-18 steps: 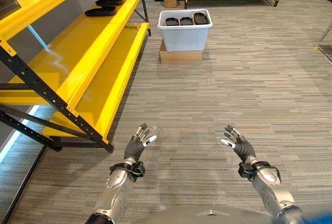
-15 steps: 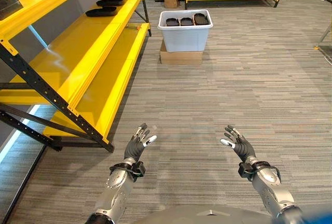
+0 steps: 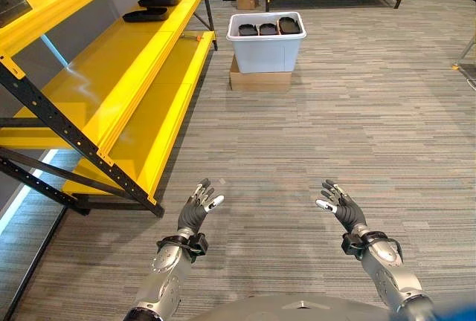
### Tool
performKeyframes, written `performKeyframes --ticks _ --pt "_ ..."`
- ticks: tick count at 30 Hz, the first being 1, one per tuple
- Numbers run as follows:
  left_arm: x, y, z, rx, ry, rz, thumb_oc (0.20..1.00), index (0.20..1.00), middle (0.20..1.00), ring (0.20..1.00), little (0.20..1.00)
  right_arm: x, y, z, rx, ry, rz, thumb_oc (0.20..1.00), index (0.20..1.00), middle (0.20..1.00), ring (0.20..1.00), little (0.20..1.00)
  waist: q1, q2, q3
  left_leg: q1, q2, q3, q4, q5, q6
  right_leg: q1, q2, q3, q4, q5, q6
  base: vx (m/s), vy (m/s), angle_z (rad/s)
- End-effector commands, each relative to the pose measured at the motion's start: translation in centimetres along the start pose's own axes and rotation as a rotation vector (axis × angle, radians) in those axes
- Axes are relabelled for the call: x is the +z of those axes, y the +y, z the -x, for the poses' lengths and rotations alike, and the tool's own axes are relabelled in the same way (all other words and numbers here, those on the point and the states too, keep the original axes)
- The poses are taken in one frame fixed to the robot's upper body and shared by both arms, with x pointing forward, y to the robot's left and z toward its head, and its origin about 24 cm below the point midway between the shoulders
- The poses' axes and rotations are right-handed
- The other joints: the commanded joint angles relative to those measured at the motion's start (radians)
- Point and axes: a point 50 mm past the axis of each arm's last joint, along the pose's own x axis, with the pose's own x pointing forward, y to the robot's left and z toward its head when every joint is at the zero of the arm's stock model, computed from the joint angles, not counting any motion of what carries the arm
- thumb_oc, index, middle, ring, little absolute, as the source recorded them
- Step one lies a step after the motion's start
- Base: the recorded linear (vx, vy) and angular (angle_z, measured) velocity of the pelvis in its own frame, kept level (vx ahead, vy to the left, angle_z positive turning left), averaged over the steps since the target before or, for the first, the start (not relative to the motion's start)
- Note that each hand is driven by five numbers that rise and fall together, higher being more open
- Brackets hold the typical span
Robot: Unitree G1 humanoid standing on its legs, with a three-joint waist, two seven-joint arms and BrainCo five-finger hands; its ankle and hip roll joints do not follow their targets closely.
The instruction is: Move parts from the plastic box to the shelf.
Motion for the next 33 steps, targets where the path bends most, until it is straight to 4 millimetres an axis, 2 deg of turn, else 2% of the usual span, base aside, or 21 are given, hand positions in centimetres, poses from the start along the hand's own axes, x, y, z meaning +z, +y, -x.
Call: performKeyframes --ticks 1,18,27,33 --pt "1.4 0.6 -0.3 0.007 -0.072 -0.021 1.000 1.000 1.000 1.000 1.000 1.1 0.9 -0.2 0.050 -0.059 -0.004 1.000 1.000 1.000 1.000 1.000 0.002 -0.046 -0.043 -0.017 0.085 -0.006 0.004 -0.022 -0.078 -0.014 -0.090 -0.013 0.010 0.004 0.112 0.00 0.000 0.00" --pt "1.4 0.6 -0.2 0.001 -0.069 -0.035 1.000 1.000 1.000 1.000 1.000 0.9 0.8 -0.2 0.049 -0.047 -0.007 1.000 1.000 1.000 1.000 1.000 0.004 -0.047 -0.044 -0.014 0.079 -0.008 0.004 -0.030 -0.070 -0.015 -0.091 0.002 0.010 0.005 0.114 0.00 0.000 0.00" --pt "2.1 0.6 -0.4 0.009 -0.099 -0.027 1.000 1.000 1.000 1.000 1.000 1.3 1.1 -0.7 0.063 -0.052 0.000 1.000 1.000 1.000 1.000 1.000 0.014 -0.042 -0.035 -0.011 0.057 -0.010 0.007 -0.043 -0.048 -0.011 -0.111 0.006 0.014 0.011 0.126 0.01 0.050 0.00" --pt "3.8 0.3 -1.1 -0.007 -0.158 -0.056 1.000 1.000 1.000 1.000 1.000 2.1 1.7 -1.4 0.087 -0.074 -0.001 1.000 1.000 1.000 1.000 1.000 0.016 -0.027 0.003 -0.054 0.020 -0.022 0.086 -0.083 -0.005 -0.115 -0.155 0.018 0.224 -0.022 0.155 -0.02 0.145 -0.04"
